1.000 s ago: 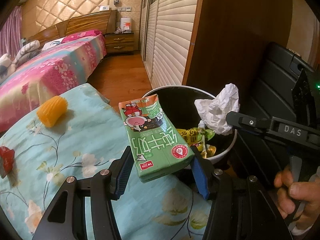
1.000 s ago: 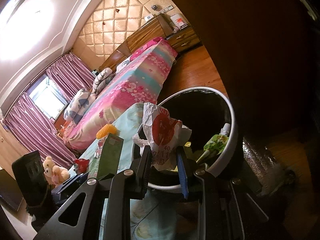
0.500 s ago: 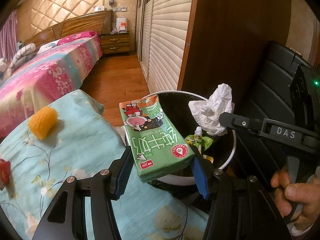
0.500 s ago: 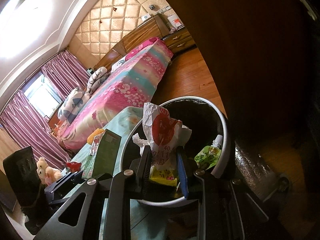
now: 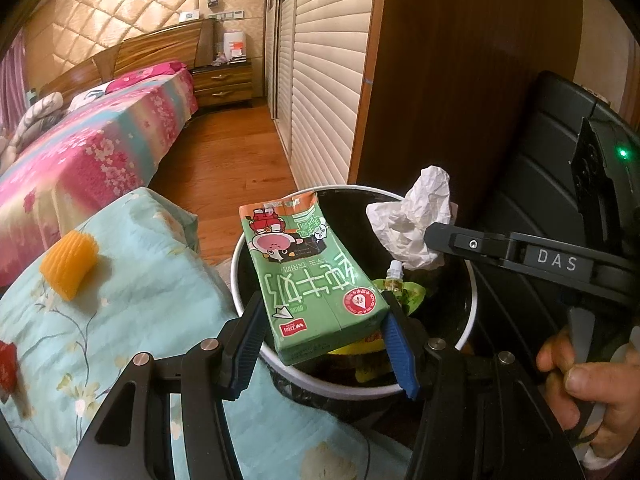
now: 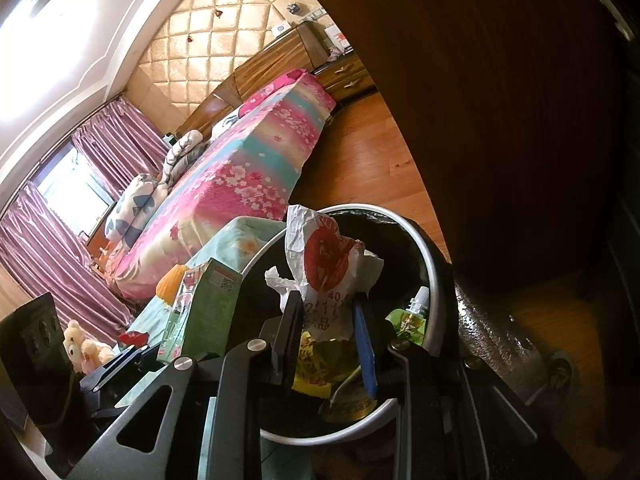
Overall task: Collect trash
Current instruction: 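Open the left tool to drop the carton while the right tool drops the white bag into the bin, then move both open tools back toward the red wrapper on the table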
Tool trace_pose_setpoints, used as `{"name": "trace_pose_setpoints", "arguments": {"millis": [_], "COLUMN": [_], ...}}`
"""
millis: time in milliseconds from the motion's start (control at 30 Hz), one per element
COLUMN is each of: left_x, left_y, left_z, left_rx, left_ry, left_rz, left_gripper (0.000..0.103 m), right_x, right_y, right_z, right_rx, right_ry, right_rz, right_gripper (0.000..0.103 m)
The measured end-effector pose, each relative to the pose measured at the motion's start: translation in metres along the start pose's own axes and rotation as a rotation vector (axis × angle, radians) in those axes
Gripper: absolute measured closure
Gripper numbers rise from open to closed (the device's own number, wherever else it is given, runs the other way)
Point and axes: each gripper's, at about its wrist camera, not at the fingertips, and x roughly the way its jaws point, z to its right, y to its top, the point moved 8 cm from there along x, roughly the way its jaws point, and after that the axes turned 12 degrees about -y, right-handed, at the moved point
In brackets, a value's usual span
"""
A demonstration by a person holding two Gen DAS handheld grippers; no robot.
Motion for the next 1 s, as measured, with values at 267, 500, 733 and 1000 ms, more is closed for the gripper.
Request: {"name": "trace_pose_setpoints", "arguments": {"millis": [267,500,733,1000], "left_x": [0.005,0.008,-0.002,-0.040], "left_y": [0.002,0.002,-0.006,-0.031], "left_z": [-0.002,0.001,-0.003,-0.016], "left_rx": [-0.003,-0.002,-0.032,-0.095], "left_ry": [-0.002,0.000,0.006,0.036], "left_rz": [-0.016,-0.027,-0.009,0.047], "left_gripper": [0.049,0.048,0.039,0.030], "right_x": [0.003,0.005,-0.006,-0.020], "right_y": [0.001,0.006,0.007,-0.003], "right_z": [0.005,0.006,0.012,-0.001], "right_rx": [-0.001,0.020,0.063,0.061], "right_ry": [-0.007,-0.009,0.001,0.021], "right_rz": [-0.010,-0.016,0.008,0.041], "right_gripper": [0.077,0.073,0.042,0.025]}}
